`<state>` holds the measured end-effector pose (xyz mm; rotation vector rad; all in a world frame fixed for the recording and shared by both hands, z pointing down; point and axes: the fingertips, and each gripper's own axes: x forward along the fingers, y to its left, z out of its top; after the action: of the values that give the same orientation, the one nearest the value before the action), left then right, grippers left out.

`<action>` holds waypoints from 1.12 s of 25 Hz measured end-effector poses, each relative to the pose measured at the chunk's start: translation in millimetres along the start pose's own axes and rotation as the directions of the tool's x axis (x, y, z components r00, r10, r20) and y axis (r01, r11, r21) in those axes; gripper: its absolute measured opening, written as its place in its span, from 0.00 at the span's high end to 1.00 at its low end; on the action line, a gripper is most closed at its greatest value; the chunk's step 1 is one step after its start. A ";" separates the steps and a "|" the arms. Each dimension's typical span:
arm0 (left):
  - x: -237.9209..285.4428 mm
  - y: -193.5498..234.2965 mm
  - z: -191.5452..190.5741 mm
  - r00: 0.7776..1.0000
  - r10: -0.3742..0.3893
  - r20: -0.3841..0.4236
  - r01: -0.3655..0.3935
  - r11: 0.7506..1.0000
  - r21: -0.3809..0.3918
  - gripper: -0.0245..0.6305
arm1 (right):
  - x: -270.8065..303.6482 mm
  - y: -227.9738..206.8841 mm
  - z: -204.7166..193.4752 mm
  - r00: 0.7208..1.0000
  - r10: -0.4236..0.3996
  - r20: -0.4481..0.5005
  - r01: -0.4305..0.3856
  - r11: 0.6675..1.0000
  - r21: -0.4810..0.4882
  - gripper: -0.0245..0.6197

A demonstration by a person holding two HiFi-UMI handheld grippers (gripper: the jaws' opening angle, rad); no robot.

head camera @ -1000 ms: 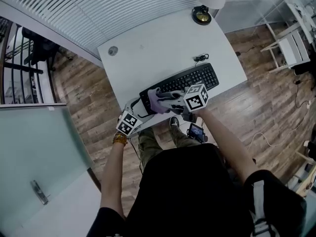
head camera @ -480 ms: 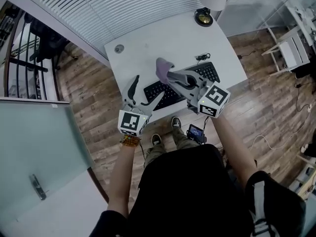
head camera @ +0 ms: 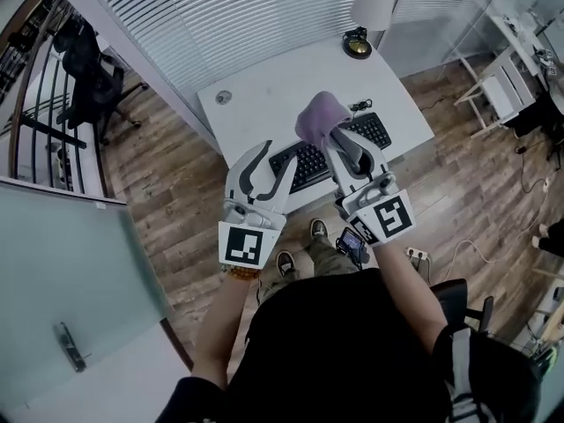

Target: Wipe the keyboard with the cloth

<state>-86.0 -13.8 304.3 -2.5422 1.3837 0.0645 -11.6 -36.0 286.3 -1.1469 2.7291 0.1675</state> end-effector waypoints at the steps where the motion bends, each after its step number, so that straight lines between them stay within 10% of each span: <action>1: -7.1 -0.4 3.0 1.000 0.010 0.011 -0.010 1.000 -0.008 0.75 | -5.3 4.9 3.2 1.000 -0.023 0.005 0.023 1.000 -0.008 0.90; 5: -31.5 -6.3 7.5 0.998 0.032 0.049 -0.032 0.999 -0.013 0.90 | -22.5 22.6 9.4 0.995 -0.096 0.006 0.096 0.995 -0.015 0.90; 28: -98.8 -20.6 -13.3 0.999 0.039 -0.014 -0.039 0.999 -0.033 0.91 | -54.3 95.0 -9.1 0.995 -0.085 -0.046 0.083 0.996 -0.042 0.90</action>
<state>-124.2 74.9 336.5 -2.5470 1.4493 0.0786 -43.4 66.5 309.7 -1.2902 2.7246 0.1870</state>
